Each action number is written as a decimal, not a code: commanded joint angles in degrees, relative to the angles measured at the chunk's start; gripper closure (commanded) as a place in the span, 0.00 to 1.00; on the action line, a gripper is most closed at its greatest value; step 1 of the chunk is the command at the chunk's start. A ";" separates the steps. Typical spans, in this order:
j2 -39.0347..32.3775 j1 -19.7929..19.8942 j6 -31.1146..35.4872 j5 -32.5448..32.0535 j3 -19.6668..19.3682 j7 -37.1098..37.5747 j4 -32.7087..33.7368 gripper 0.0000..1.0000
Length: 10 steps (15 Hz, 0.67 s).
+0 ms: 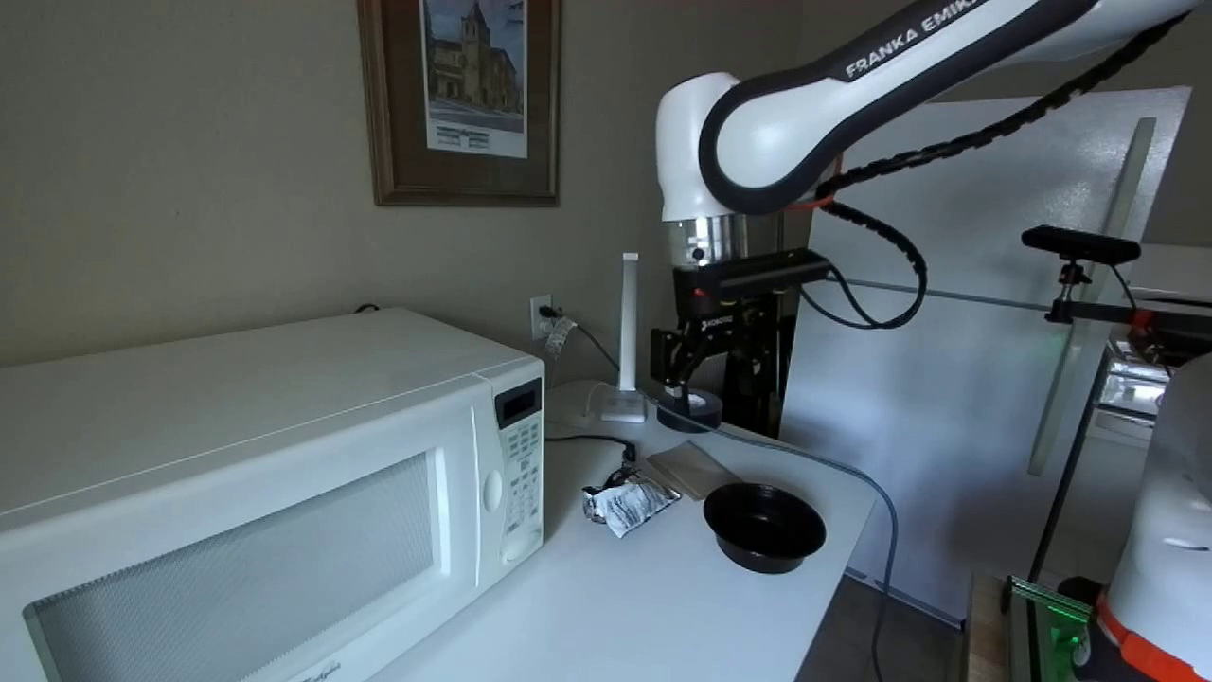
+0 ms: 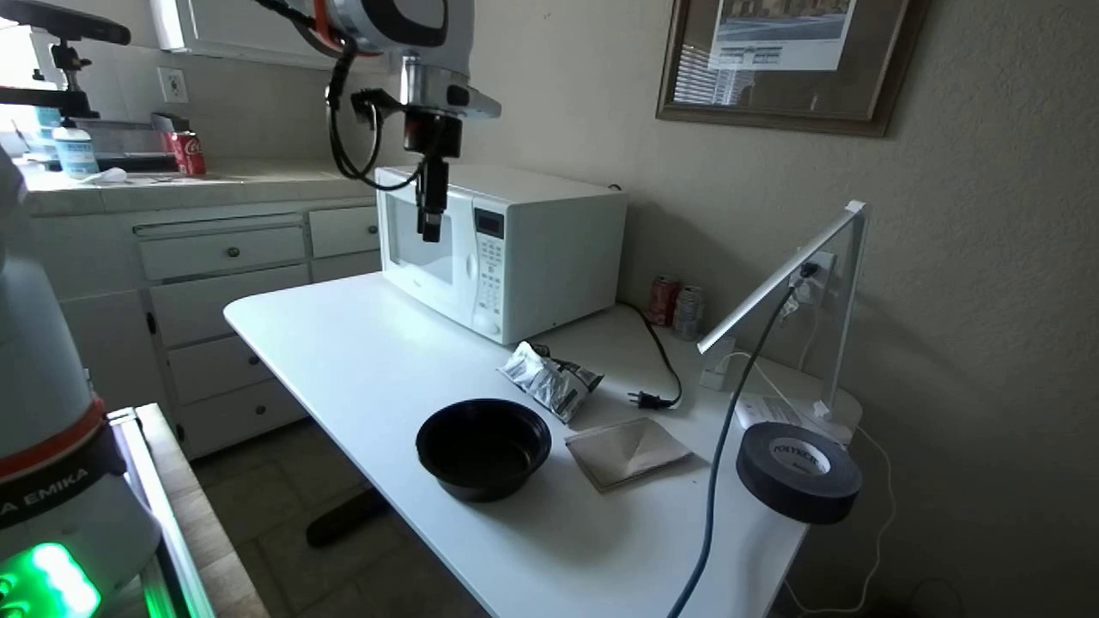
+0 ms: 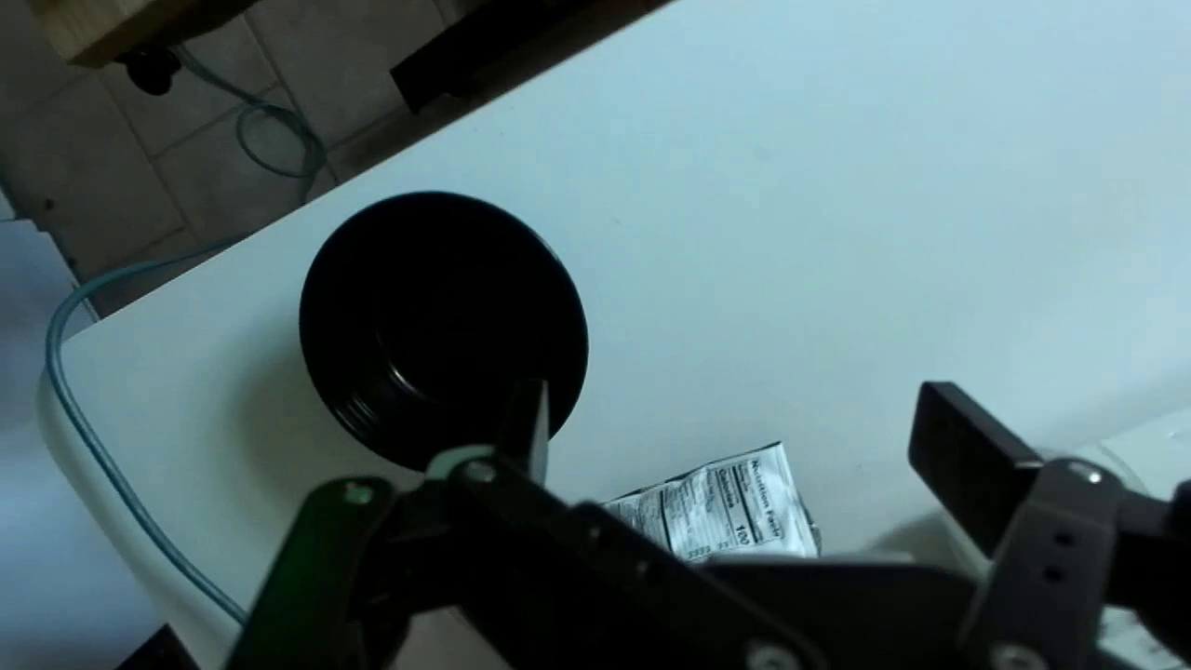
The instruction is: Pour the contents in the white and black packet into the black bowl.
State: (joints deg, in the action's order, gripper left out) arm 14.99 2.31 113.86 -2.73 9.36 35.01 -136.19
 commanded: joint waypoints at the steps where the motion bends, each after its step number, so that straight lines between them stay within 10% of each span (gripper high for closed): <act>1: -7.65 1.18 11.08 -3.22 -0.68 11.00 0.02 0.00; 10: -20.84 0.43 26.62 -10.74 -7.99 26.74 2.38 0.00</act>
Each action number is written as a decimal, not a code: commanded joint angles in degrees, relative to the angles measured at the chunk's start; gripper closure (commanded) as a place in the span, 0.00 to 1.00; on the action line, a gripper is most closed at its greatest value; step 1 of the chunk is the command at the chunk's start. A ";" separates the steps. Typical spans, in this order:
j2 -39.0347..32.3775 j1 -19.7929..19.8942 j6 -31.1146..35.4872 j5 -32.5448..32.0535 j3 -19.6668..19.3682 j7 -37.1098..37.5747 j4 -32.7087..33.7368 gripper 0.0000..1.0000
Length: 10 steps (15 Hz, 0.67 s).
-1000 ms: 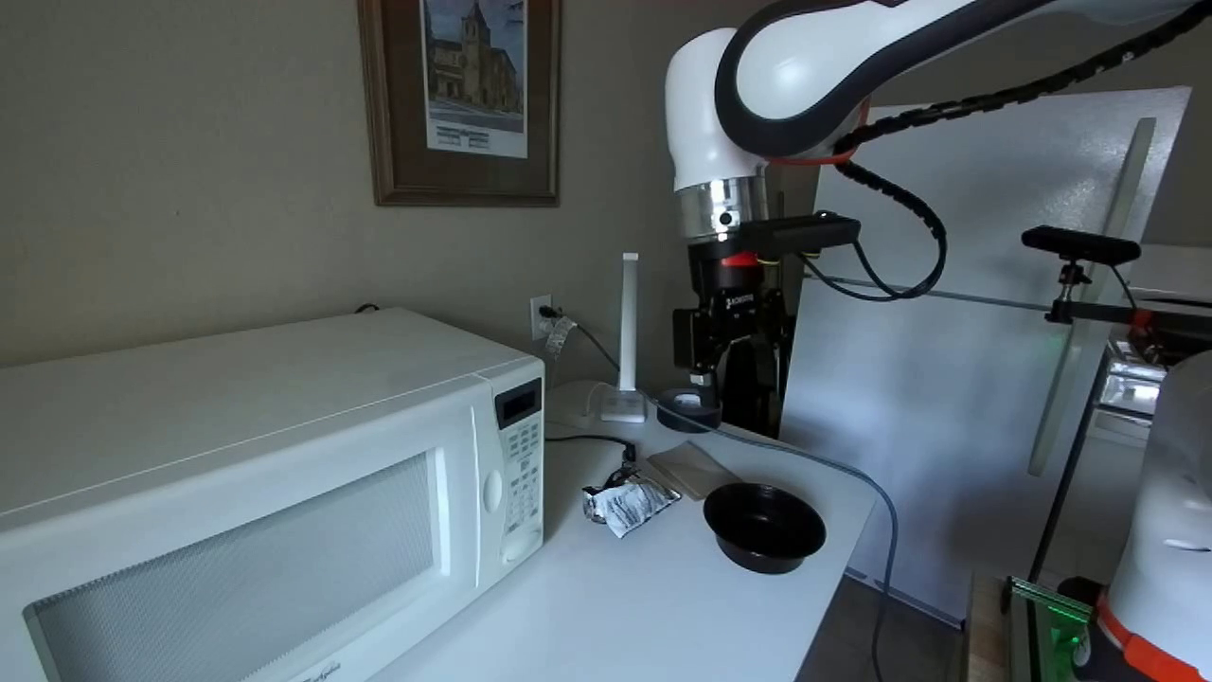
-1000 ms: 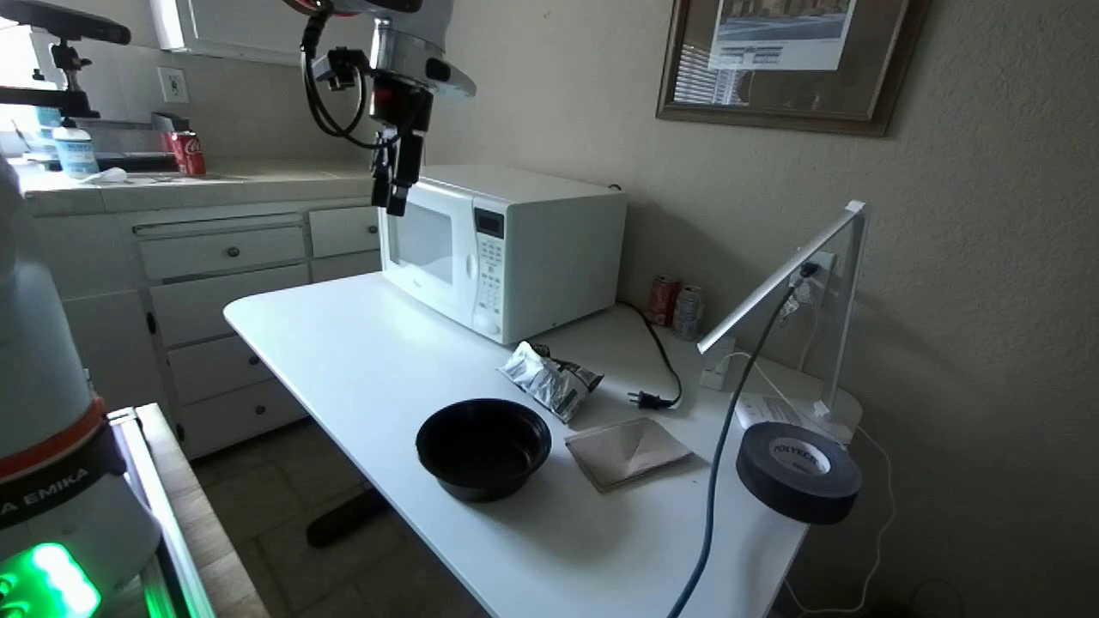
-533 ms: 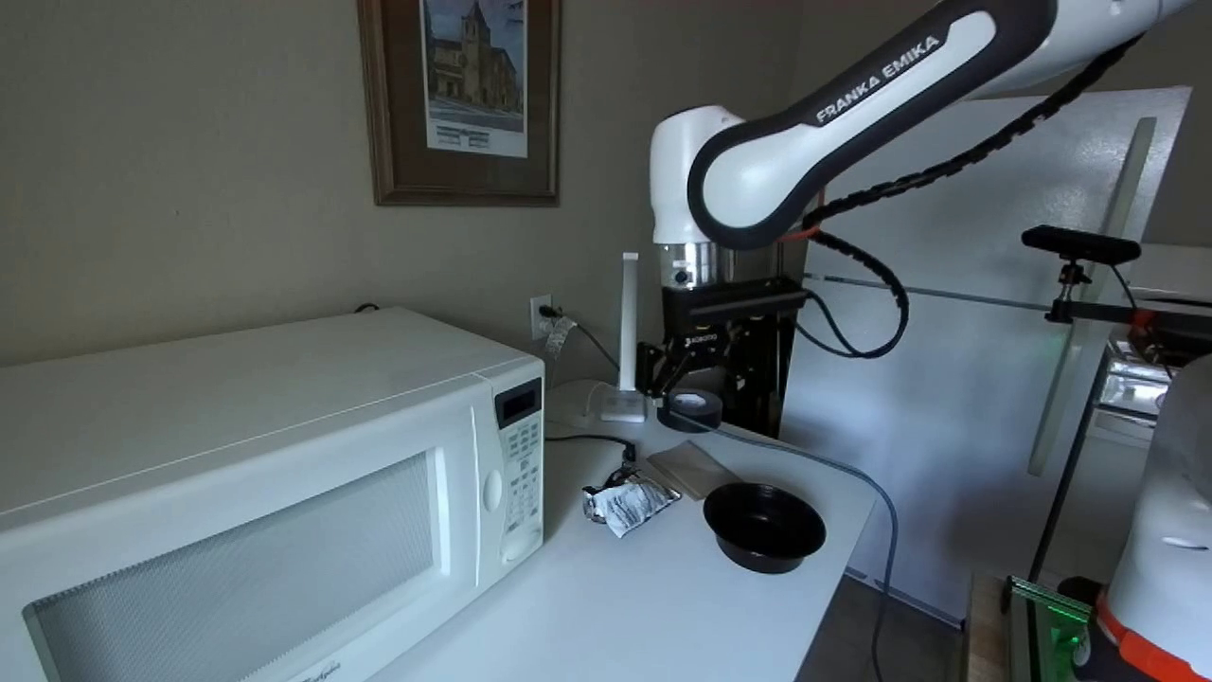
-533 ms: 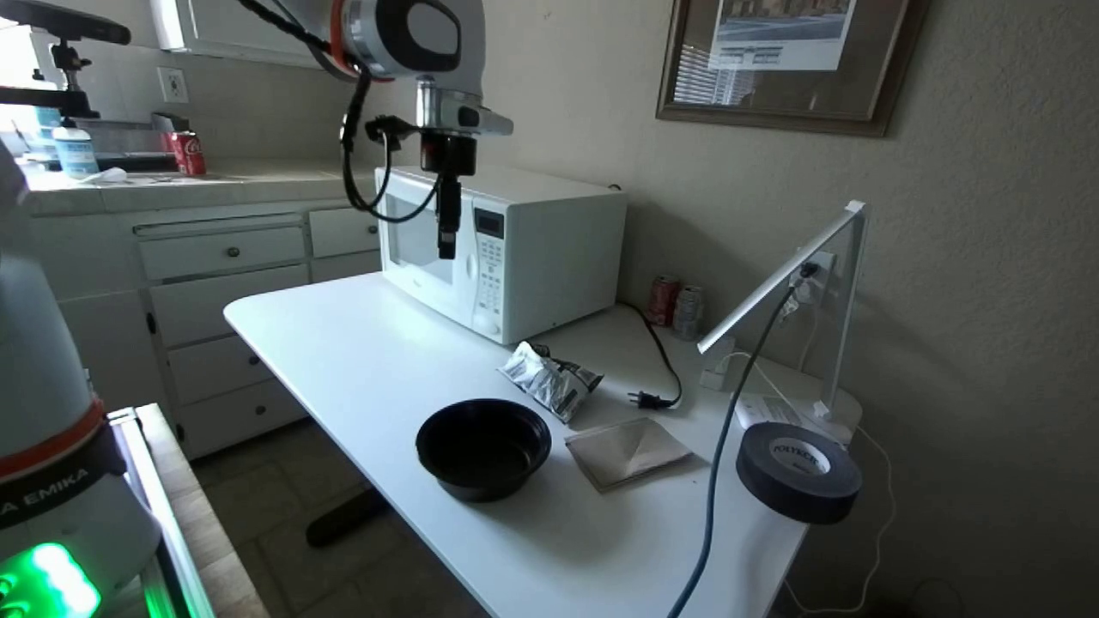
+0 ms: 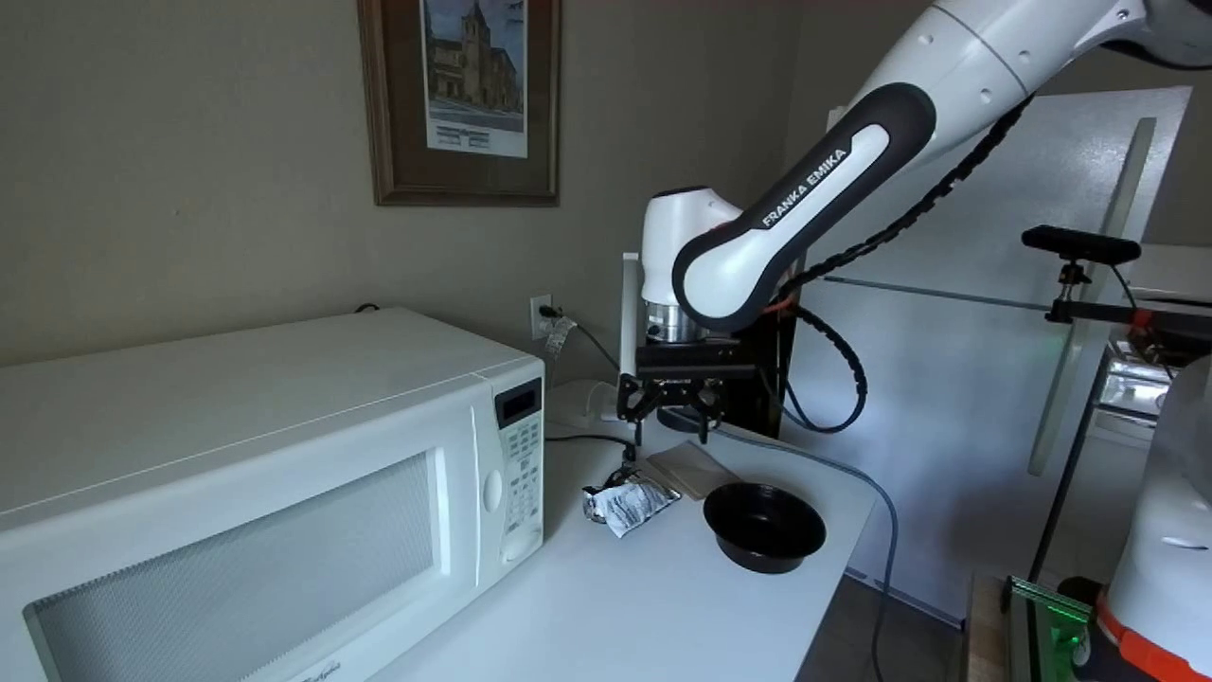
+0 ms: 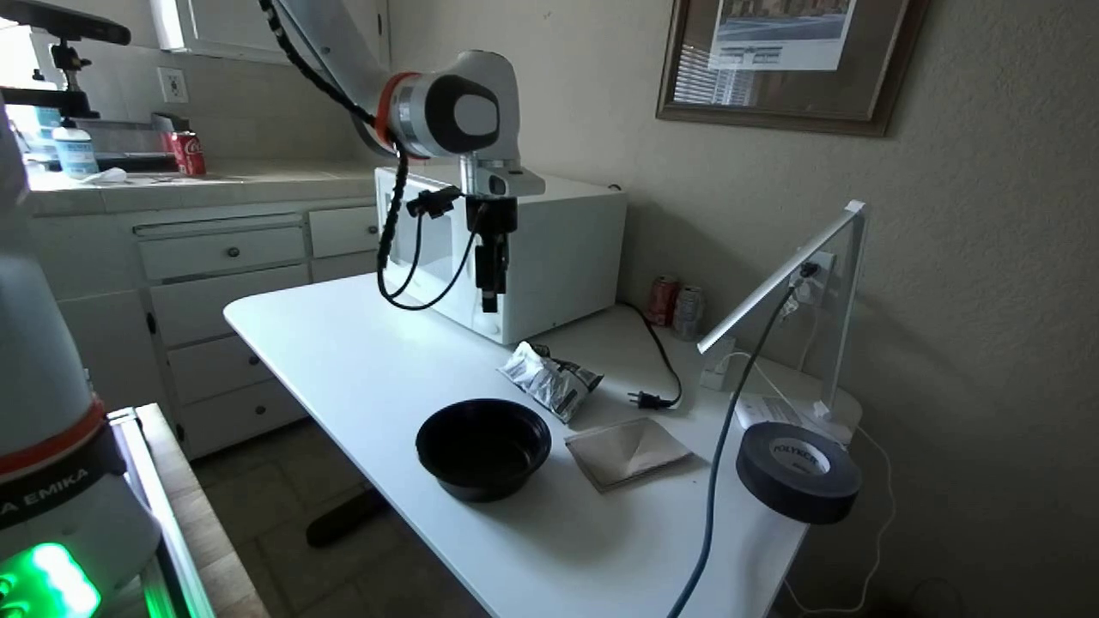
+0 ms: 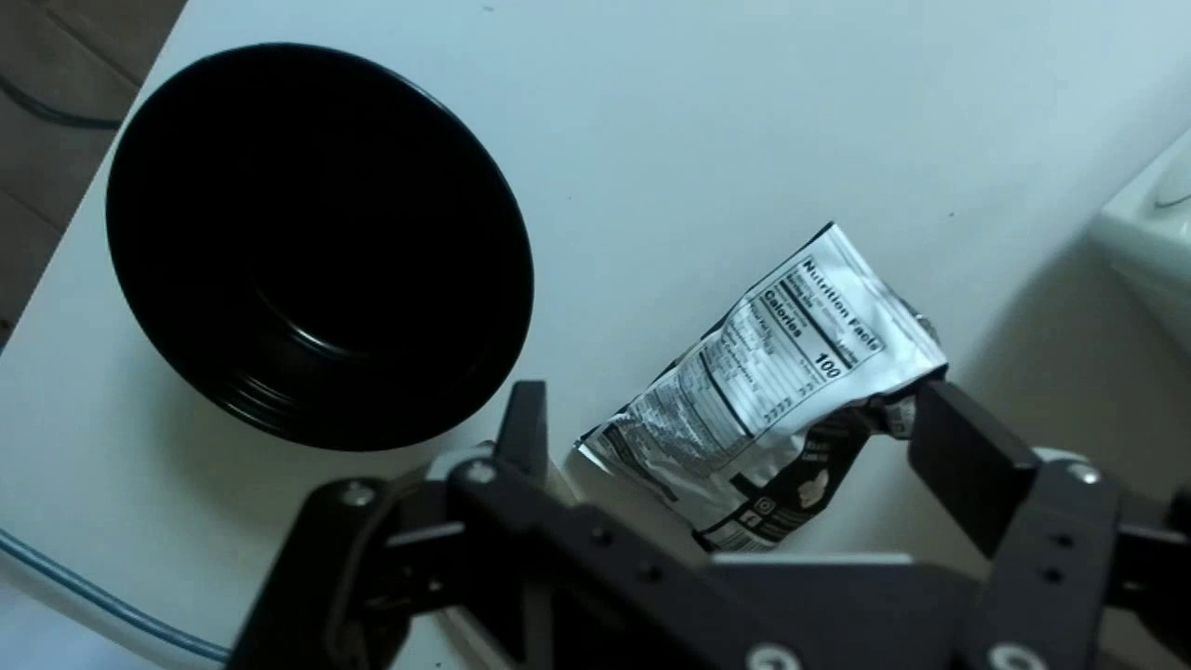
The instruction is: Pour the contents in the white and black packet into the black bowl.
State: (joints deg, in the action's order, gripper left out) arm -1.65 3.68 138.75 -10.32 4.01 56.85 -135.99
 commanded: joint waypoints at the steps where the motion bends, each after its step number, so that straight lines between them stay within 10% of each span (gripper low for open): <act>1: -5.23 -1.11 2.12 -3.77 -3.56 5.76 2.67 0.00; 10: -15.26 -2.15 10.87 1.80 -7.69 2.92 6.31 0.00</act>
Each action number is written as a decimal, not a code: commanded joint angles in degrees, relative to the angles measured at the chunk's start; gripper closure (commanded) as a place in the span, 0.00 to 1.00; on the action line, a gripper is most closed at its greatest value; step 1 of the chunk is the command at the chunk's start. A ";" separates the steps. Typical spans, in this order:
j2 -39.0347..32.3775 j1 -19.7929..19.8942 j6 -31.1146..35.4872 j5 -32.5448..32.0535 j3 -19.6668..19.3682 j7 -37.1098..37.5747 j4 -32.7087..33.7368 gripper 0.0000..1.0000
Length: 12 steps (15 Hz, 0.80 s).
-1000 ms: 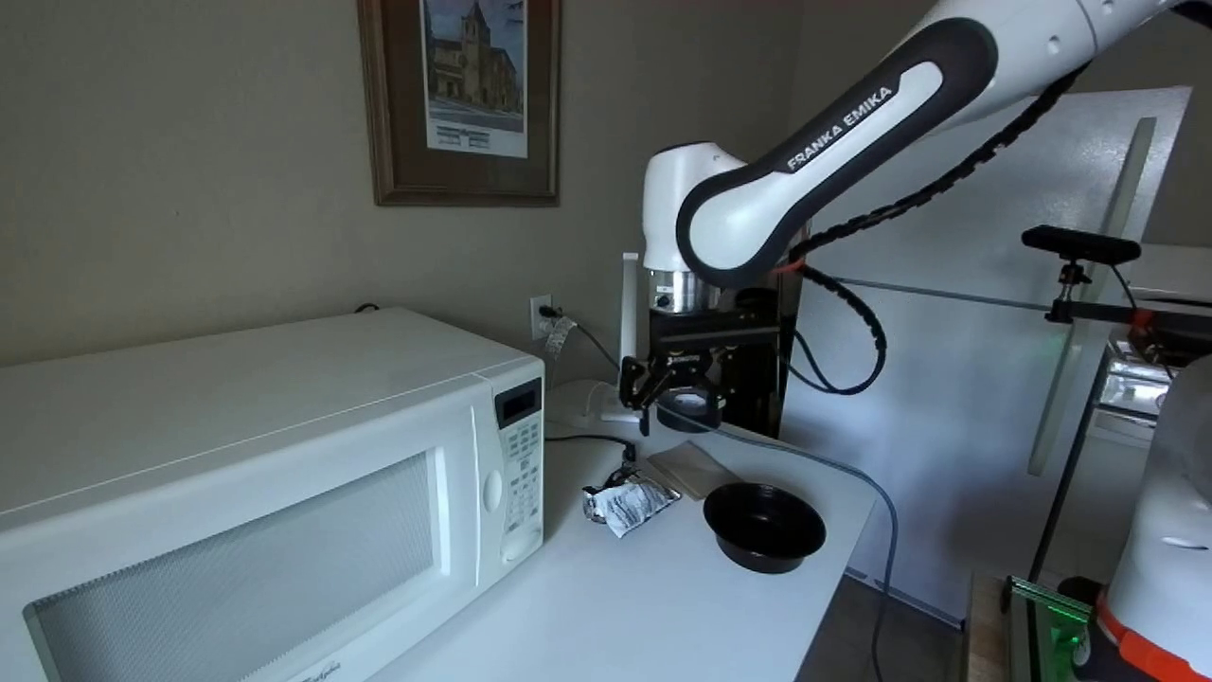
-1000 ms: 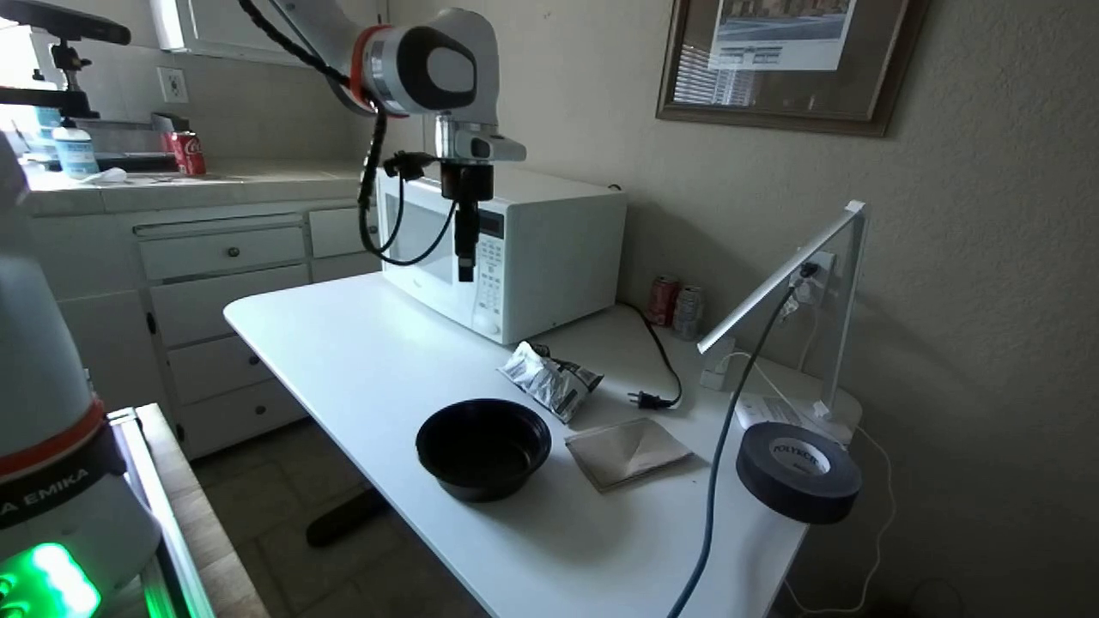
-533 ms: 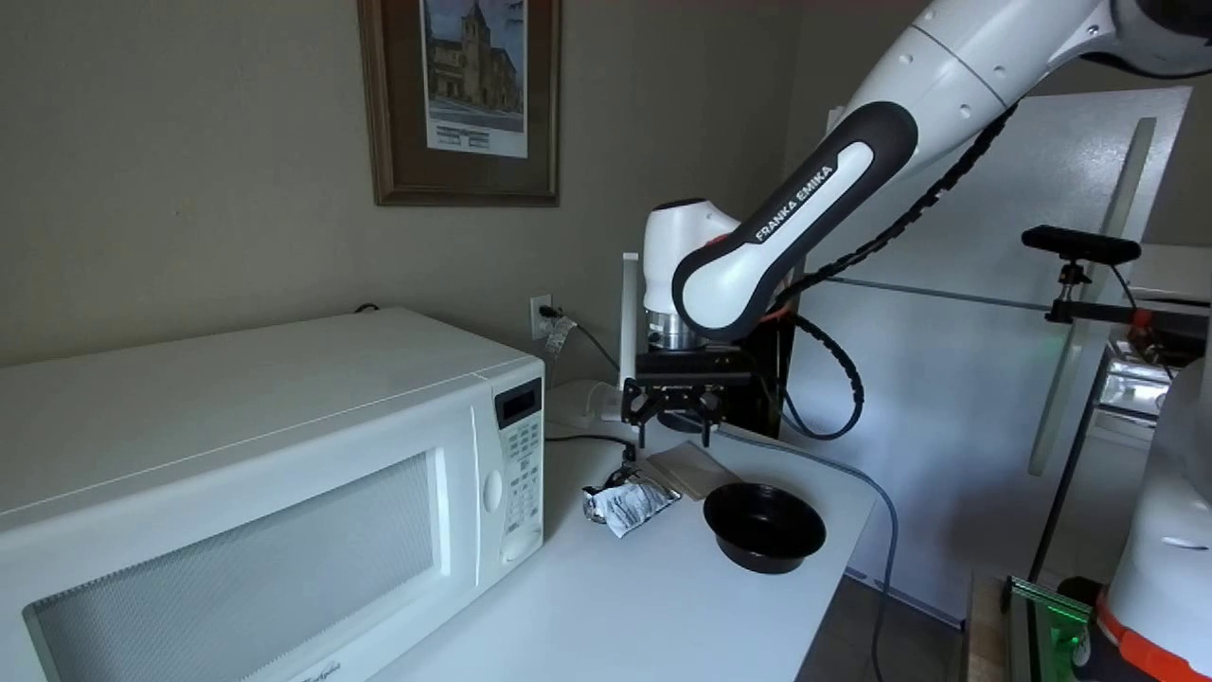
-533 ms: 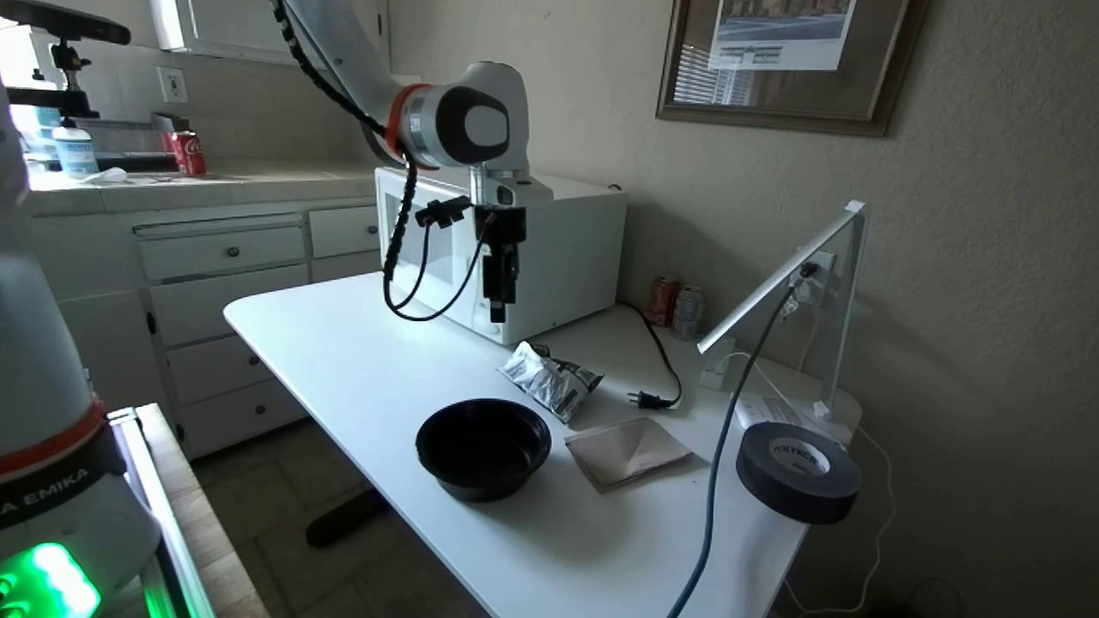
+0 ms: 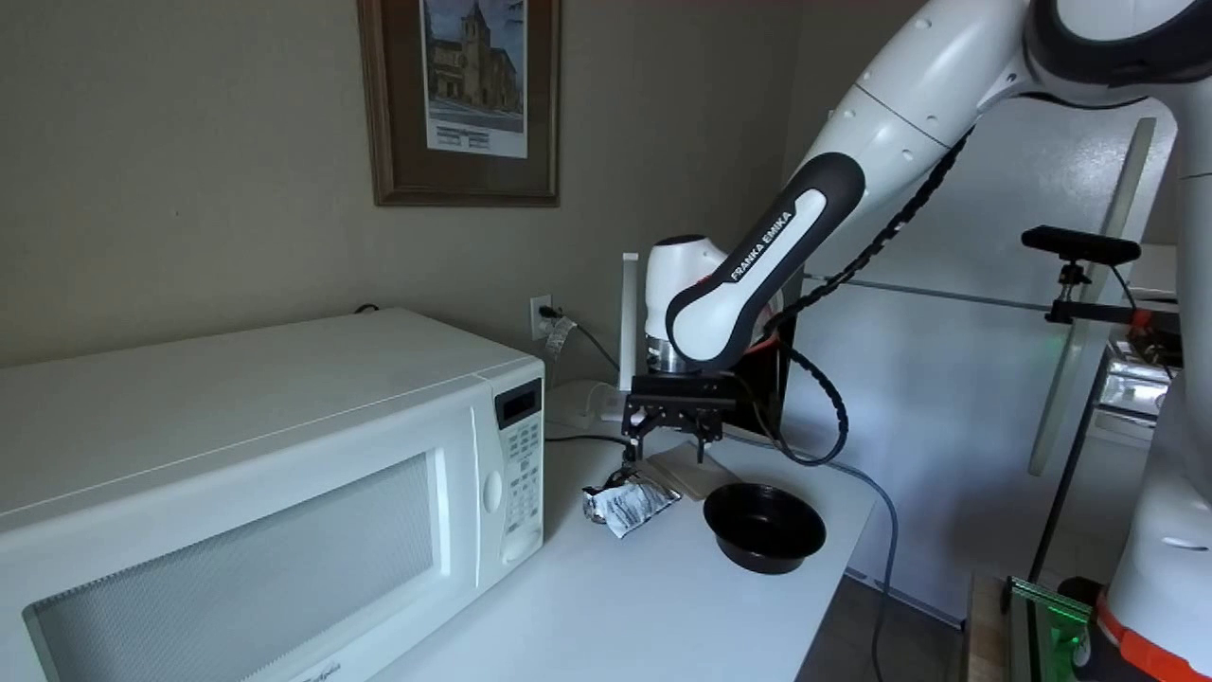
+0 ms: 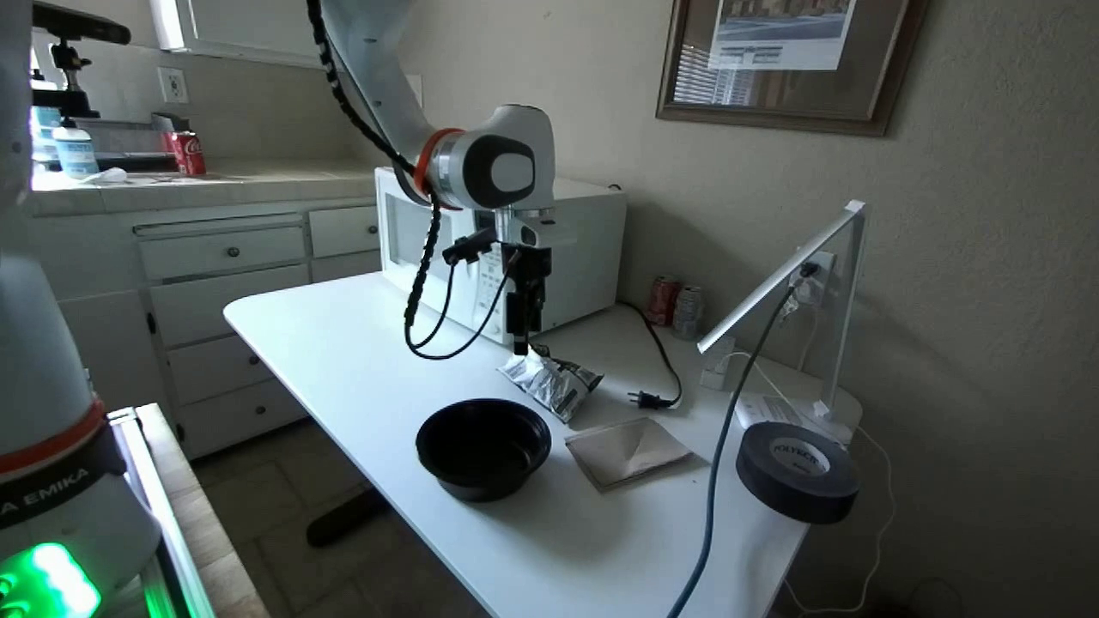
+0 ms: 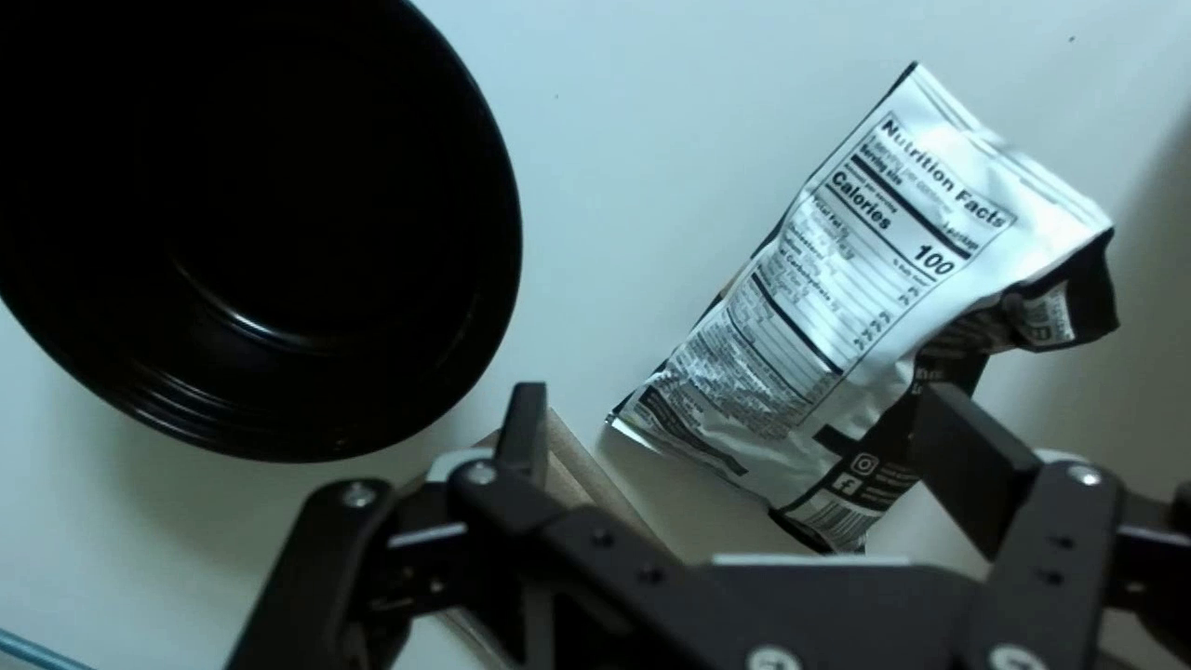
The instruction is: Pour the contents in the white and black packet into the black bowl.
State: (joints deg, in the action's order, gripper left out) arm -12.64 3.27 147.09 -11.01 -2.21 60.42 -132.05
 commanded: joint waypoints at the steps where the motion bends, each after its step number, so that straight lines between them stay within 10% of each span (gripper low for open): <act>1: -5.39 -1.87 3.11 3.60 -1.47 -1.31 2.89 0.00; 12: -14.44 -2.48 6.38 13.02 -1.84 -6.71 9.97 0.00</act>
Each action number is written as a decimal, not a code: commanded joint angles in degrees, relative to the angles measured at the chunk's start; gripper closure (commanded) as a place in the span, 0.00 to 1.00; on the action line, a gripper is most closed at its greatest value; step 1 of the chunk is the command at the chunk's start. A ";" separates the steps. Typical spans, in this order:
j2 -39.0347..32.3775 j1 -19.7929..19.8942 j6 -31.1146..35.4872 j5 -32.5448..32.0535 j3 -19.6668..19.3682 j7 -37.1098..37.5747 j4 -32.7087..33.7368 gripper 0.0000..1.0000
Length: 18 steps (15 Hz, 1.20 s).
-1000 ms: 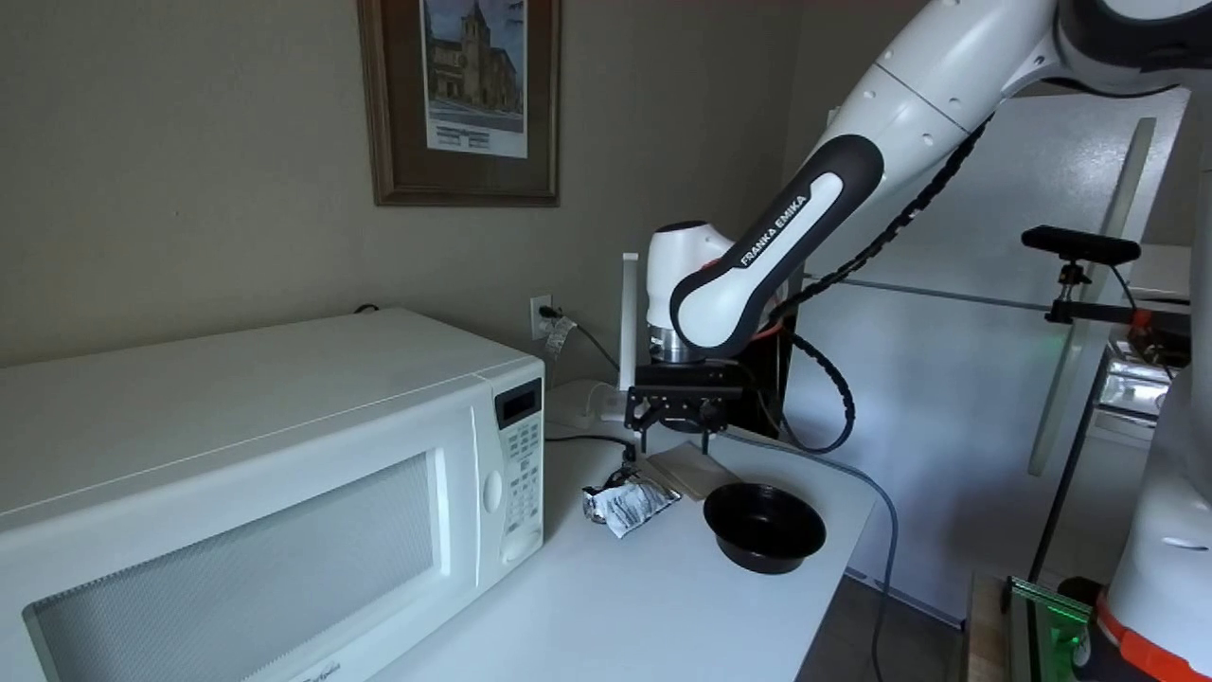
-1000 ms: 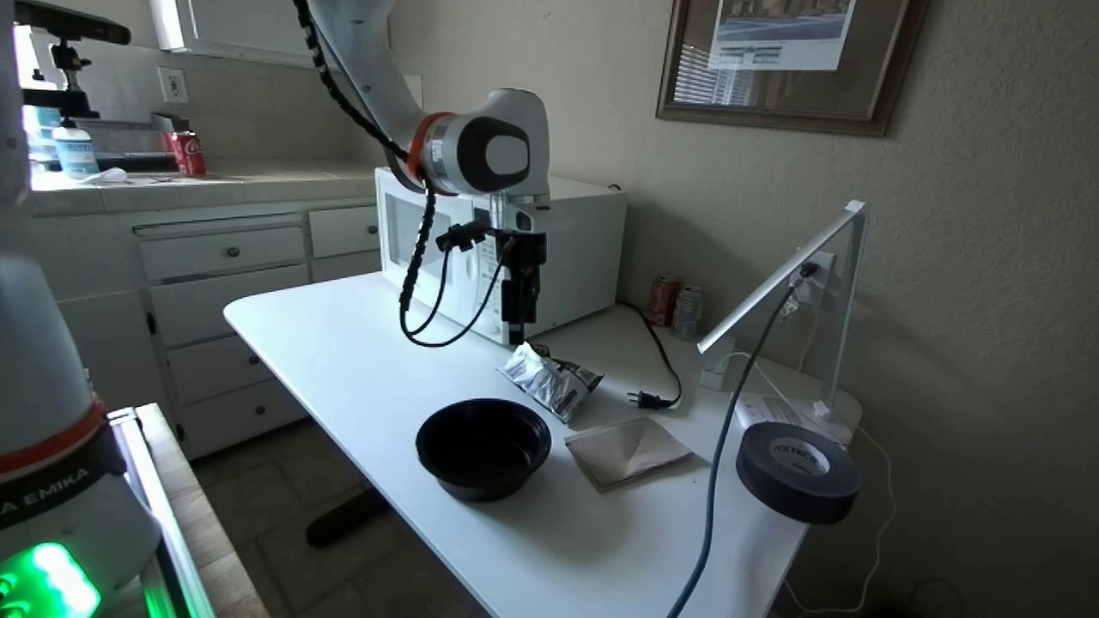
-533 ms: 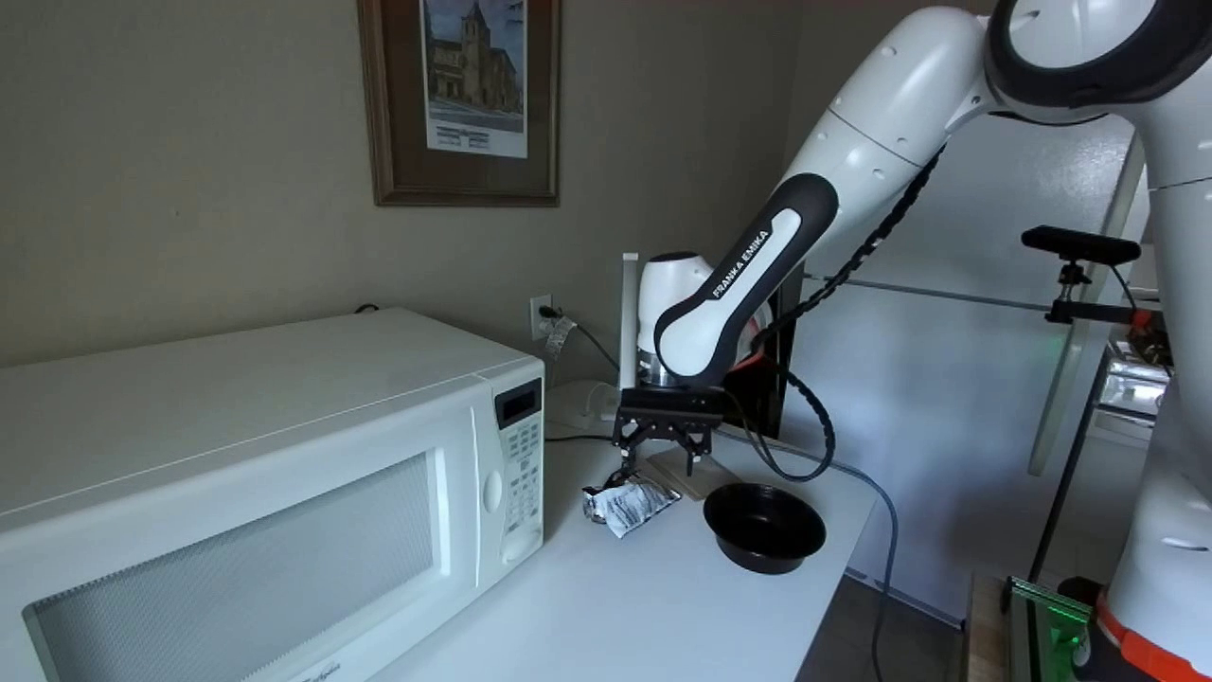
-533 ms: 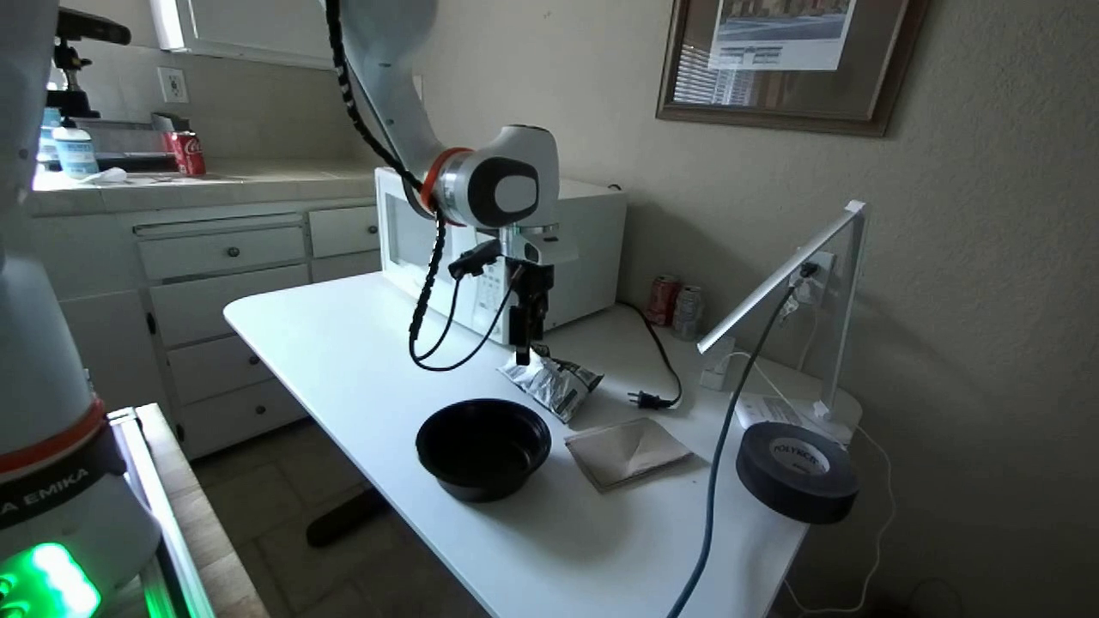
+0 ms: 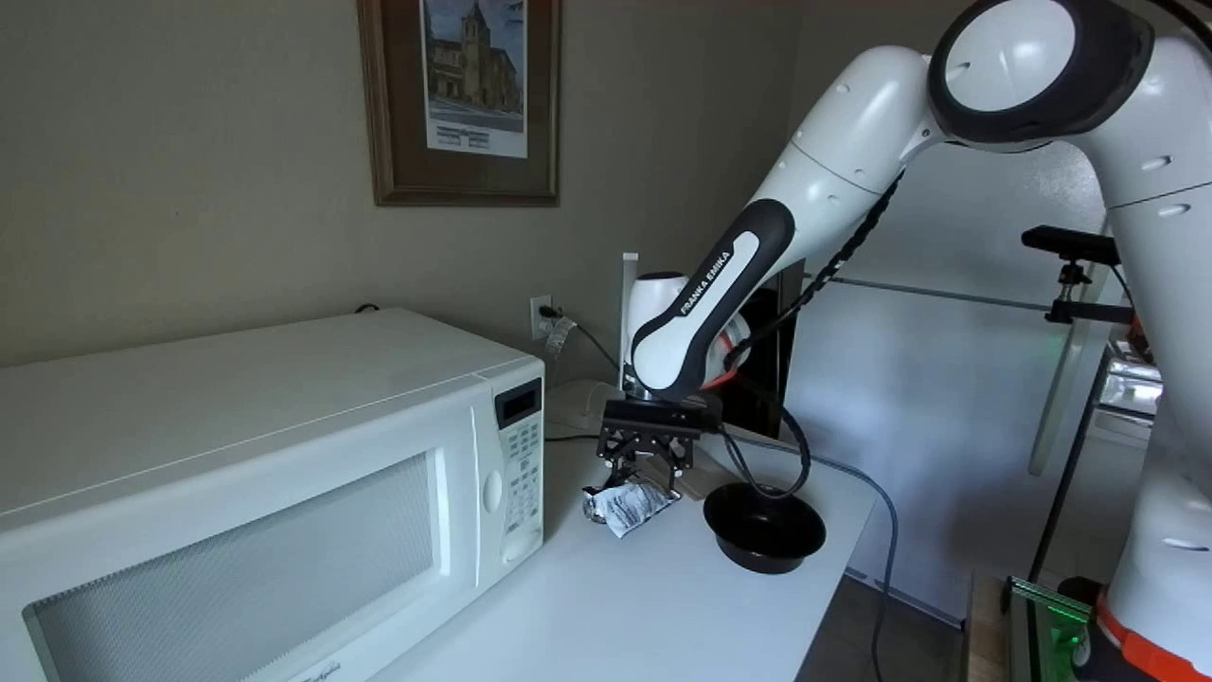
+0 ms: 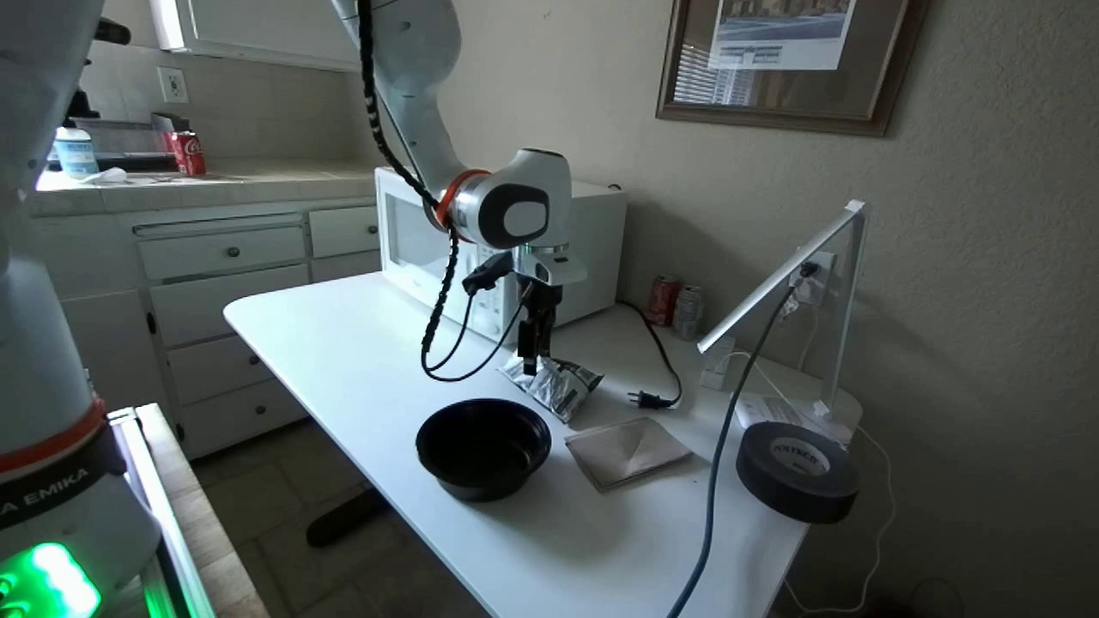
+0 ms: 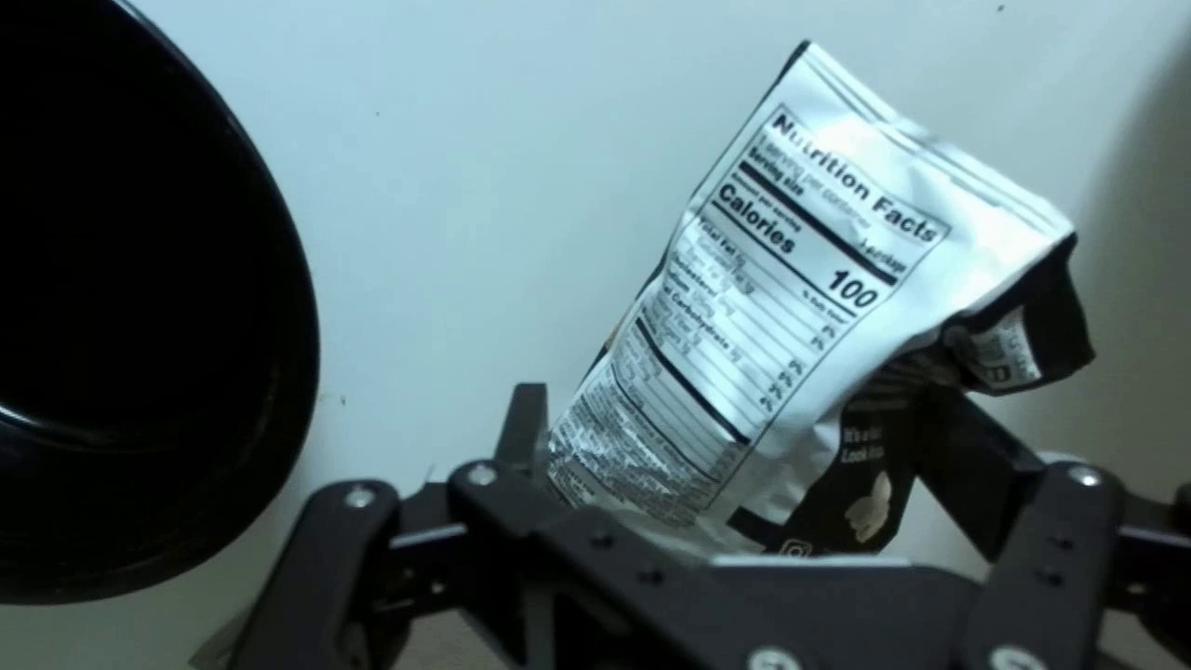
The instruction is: Pour the contents in the white and black packet into the black bowl.
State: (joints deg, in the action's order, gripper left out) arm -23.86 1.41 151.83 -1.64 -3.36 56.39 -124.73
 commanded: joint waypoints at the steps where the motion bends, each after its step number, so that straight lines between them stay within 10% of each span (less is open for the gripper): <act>1: -3.81 -0.60 1.49 4.48 -0.66 -3.31 3.29 0.00; 3: -4.91 -0.67 1.04 5.81 -0.53 -4.52 4.49 0.01; 4: -5.36 -0.65 0.90 6.49 -0.42 -5.18 4.94 0.25; 15: -4.41 -2.45 0.31 6.45 -2.09 -7.45 5.37 0.99; 18: -3.06 -2.72 -0.28 6.24 -2.63 -7.93 4.95 1.00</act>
State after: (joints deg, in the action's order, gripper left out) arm -28.33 0.05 151.83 3.75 -4.53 49.95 -119.00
